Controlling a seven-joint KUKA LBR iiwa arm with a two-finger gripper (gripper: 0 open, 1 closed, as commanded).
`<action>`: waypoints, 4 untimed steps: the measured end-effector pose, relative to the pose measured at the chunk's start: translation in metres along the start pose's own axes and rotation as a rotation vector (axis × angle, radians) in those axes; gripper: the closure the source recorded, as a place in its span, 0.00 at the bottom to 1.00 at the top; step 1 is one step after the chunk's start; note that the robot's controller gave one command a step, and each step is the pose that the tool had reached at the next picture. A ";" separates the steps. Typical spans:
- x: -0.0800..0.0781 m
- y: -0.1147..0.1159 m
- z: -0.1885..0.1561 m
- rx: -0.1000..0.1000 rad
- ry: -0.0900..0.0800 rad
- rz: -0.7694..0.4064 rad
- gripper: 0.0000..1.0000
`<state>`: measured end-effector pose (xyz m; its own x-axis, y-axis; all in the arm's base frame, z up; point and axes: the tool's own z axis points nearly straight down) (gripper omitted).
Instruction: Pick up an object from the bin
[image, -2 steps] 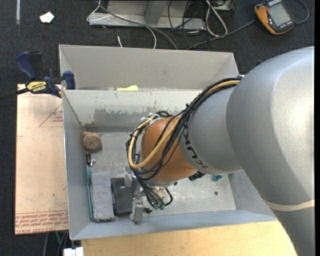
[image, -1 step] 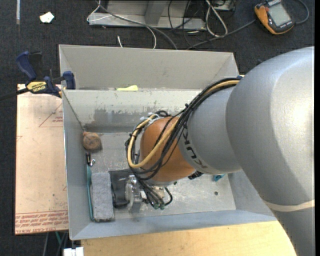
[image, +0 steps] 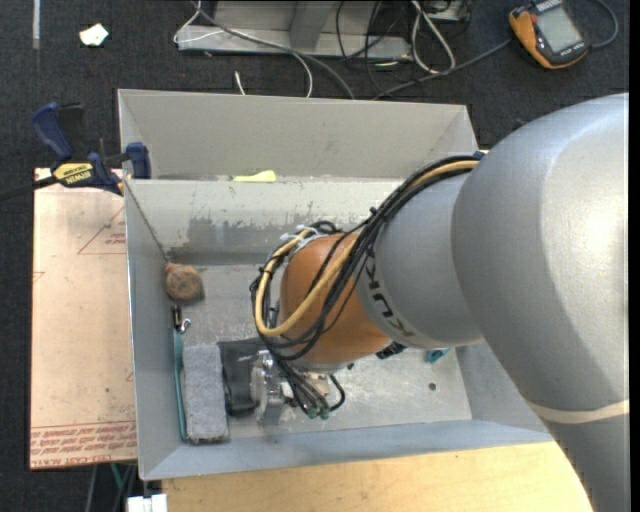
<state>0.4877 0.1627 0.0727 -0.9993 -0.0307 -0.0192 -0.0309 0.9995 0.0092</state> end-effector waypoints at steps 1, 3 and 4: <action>0.000 0.000 -0.006 0.000 0.001 0.001 1.00; 0.000 0.000 -0.031 -0.002 0.000 0.002 1.00; -0.001 0.001 -0.040 -0.003 -0.001 0.003 1.00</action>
Offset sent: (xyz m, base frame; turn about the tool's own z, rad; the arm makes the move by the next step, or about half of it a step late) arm -0.0006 0.0000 0.0282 0.0004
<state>0.4880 0.1629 0.1125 -0.9994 -0.0279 -0.0205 -0.0282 0.9995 0.0120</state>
